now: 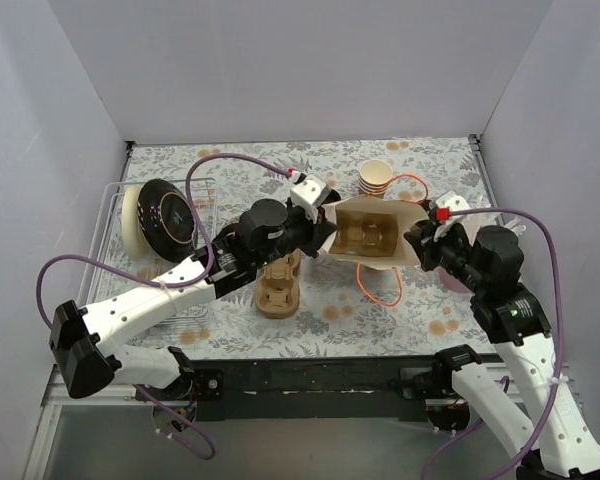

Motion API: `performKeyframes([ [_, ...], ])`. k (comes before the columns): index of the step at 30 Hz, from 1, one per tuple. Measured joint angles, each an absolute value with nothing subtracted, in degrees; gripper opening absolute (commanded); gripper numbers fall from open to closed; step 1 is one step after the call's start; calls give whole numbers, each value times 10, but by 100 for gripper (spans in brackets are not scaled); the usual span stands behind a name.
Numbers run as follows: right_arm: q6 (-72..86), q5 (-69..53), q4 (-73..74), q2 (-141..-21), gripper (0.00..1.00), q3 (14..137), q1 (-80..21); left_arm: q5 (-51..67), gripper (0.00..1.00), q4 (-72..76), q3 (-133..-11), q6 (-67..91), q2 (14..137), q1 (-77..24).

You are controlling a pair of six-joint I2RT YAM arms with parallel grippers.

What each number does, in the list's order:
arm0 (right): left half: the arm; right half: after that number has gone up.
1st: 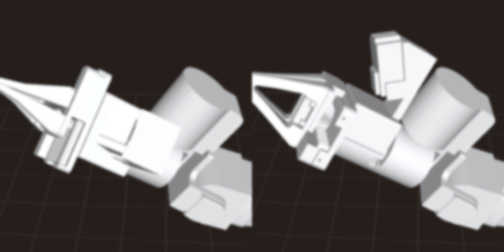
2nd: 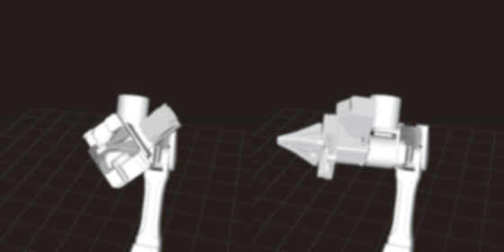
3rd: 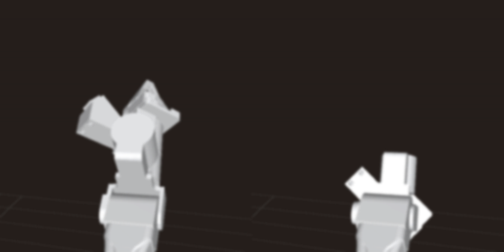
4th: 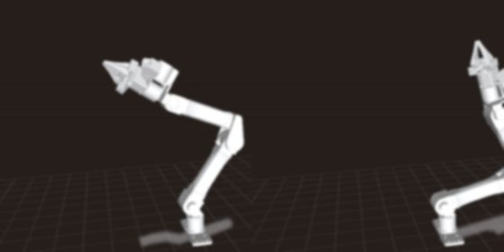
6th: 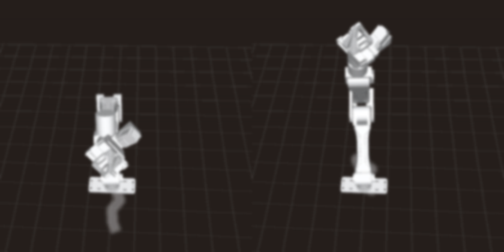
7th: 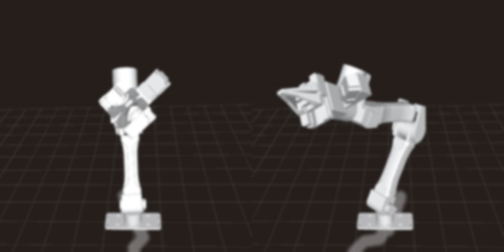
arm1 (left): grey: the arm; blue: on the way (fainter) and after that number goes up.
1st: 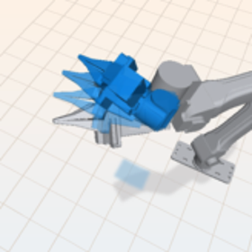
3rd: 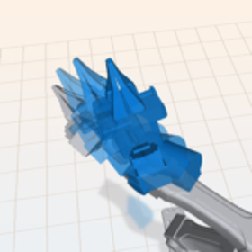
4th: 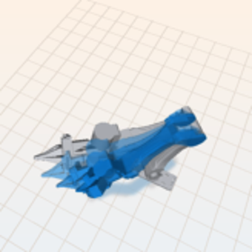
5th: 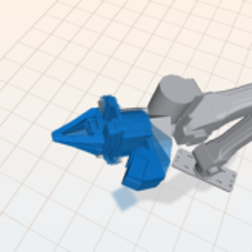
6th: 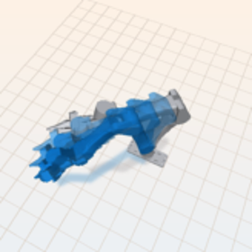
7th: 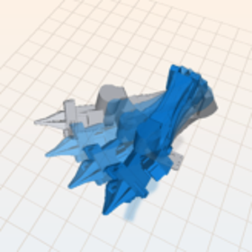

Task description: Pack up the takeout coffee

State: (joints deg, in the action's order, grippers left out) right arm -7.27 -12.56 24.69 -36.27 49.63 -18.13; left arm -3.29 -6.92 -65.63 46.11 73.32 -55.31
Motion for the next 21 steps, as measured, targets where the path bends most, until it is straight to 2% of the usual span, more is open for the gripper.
performKeyframes([
  [7,-92,-148,231,-229,1,415,-181,-23,0,-50,-595,483,681,-562],
  [17,-102,-158,258,-227,2,415,-181,-20,0,-68,-570,511,660,-574],
  [21,-53,-126,301,-276,20,458,-181,-60,0,-123,-606,510,681,-575],
])
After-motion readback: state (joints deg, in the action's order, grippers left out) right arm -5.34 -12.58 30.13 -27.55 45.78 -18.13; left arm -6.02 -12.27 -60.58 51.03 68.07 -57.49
